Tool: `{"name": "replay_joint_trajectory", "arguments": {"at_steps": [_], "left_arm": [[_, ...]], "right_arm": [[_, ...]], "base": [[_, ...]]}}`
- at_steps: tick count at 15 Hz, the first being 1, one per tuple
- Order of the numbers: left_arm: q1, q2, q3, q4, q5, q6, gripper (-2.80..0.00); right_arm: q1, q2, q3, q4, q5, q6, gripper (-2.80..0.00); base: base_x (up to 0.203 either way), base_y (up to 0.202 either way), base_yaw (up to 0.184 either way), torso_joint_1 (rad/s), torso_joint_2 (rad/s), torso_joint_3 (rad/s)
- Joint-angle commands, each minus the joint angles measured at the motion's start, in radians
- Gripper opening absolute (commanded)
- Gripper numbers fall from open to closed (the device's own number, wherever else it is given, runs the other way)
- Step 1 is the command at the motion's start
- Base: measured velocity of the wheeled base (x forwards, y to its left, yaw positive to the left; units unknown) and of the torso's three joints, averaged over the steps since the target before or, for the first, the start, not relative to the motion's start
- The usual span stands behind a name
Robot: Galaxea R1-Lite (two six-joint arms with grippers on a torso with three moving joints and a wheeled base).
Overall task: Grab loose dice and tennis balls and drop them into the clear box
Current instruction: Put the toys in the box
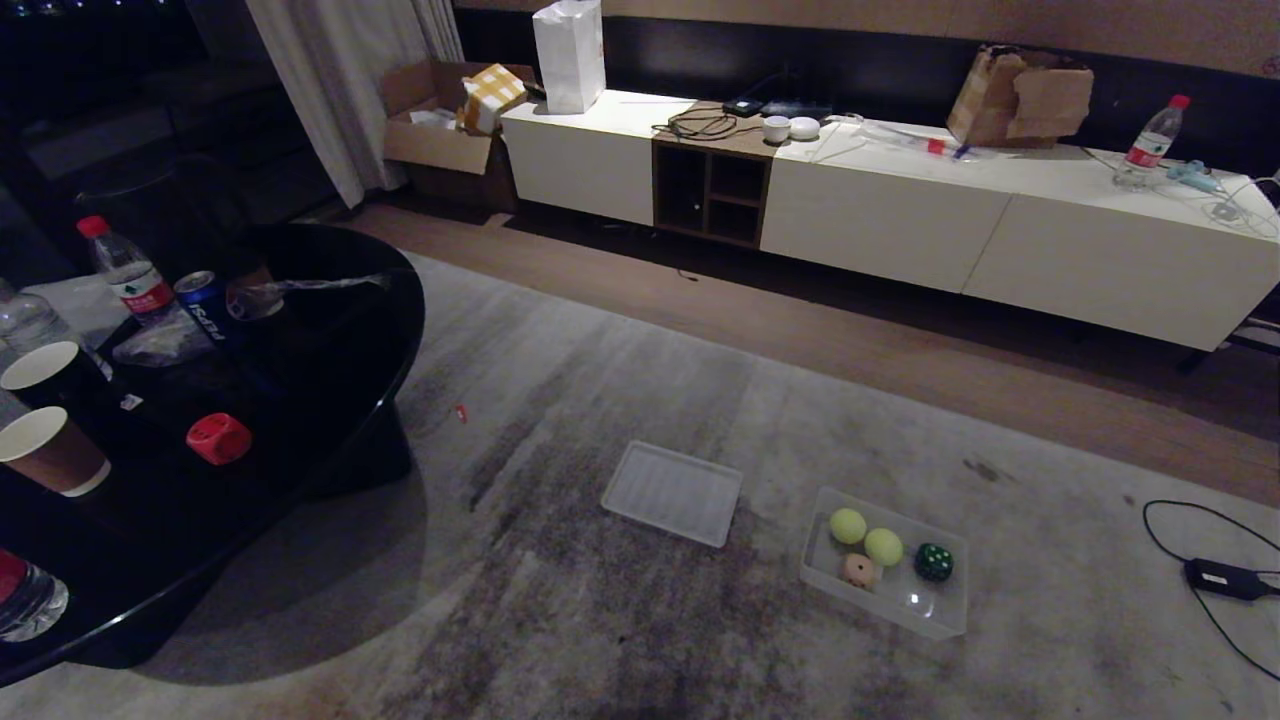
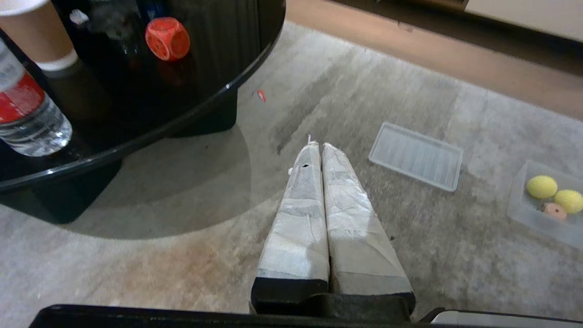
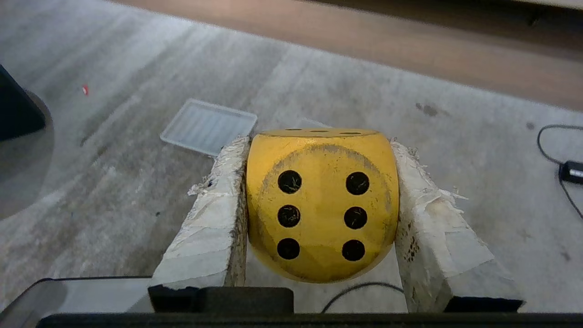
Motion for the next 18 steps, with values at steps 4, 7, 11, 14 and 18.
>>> {"name": "replay_joint_trajectory", "arguments": {"at_steps": [4,7,11,14,18], "left_arm": [[0.000,0.002,0.002,0.000,0.001,-0.001,-2.80],[0.000,0.002,0.002,0.000,0.001,-0.003,-2.80],[0.000,0.002,0.002,0.000,0.001,-0.001,-2.80],[0.000,0.002,0.002,0.000,0.000,-0.001,-2.80],[0.000,0.002,0.002,0.000,0.001,0.000,-2.80]], "right_arm": [[0.000,0.002,0.000,0.001,0.000,0.000,-2.80],[0.000,0.002,0.001,0.000,0.000,0.000,-2.80],[0.000,0.002,0.000,0.000,0.000,0.000,-2.80],[0.000,0.002,0.000,0.000,0.000,0.000,-2.80],[0.000,0.002,0.001,0.000,0.000,0.000,-2.80]], "base": [[0.000,0.000,0.000,0.005,0.00,-0.199],[0.000,0.000,0.000,0.003,0.00,-0.198],[0.000,0.000,0.000,0.000,0.00,-0.196],[0.000,0.000,0.000,0.005,0.01,-0.199],[0.000,0.000,0.000,0.001,0.00,-0.197]]}}
